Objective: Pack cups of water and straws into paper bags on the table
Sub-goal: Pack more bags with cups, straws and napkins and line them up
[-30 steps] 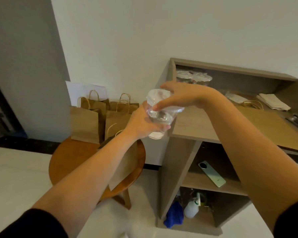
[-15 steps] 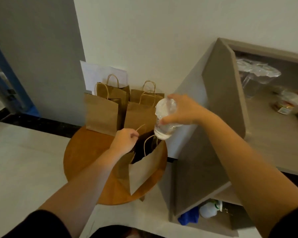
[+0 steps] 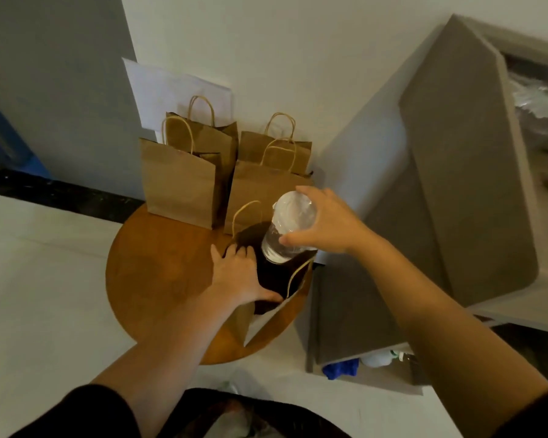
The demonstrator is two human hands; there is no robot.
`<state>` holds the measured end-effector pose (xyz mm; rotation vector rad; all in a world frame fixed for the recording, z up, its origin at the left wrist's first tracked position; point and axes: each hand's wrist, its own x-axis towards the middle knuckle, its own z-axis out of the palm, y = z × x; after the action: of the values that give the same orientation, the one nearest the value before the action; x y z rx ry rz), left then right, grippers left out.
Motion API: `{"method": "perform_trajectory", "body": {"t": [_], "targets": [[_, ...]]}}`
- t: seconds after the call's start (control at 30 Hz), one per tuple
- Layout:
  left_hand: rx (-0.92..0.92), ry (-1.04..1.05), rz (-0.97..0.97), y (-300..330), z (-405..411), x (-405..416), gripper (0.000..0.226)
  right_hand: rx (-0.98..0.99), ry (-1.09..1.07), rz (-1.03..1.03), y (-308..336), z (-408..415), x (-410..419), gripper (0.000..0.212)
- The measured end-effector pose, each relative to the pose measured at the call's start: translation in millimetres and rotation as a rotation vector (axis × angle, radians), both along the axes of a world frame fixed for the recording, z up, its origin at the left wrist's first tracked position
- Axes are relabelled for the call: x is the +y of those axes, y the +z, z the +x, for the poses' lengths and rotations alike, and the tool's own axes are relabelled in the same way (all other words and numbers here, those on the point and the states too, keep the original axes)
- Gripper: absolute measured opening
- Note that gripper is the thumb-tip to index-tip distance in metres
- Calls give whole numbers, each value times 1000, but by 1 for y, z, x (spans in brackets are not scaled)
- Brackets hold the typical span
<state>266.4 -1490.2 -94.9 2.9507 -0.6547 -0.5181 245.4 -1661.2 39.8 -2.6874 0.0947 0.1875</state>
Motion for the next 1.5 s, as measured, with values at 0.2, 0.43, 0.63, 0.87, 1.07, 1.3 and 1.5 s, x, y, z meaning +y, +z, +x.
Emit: {"method": "perform_trajectory", "body": {"t": [0.2, 0.43, 0.63, 0.87, 1.07, 1.3, 1.5], "targets": [[-2, -54, 44, -3, -6, -3, 140, 259, 97, -95, -43, -1, 11, 108], [-23, -155, 109, -4, -11, 3, 144, 566, 252, -324, -102, 11, 25, 101], [-27, -232, 199, 0, -14, 8, 137, 605, 237, -322, -149, 16, 18, 106], [27, -267, 270, 7, -13, 11, 135, 670, 192, -329, -203, 31, 21, 104], [92, -308, 270, 13, -11, 11, 130, 696, 157, -360, -232, 36, 28, 98], [114, -228, 171, 13, -9, 7, 101, 719, 145, -323, -219, 39, 29, 85], [67, -155, -115, 12, -11, 9, 47, 560, 38, -24, -152, 31, 21, 41]]}}
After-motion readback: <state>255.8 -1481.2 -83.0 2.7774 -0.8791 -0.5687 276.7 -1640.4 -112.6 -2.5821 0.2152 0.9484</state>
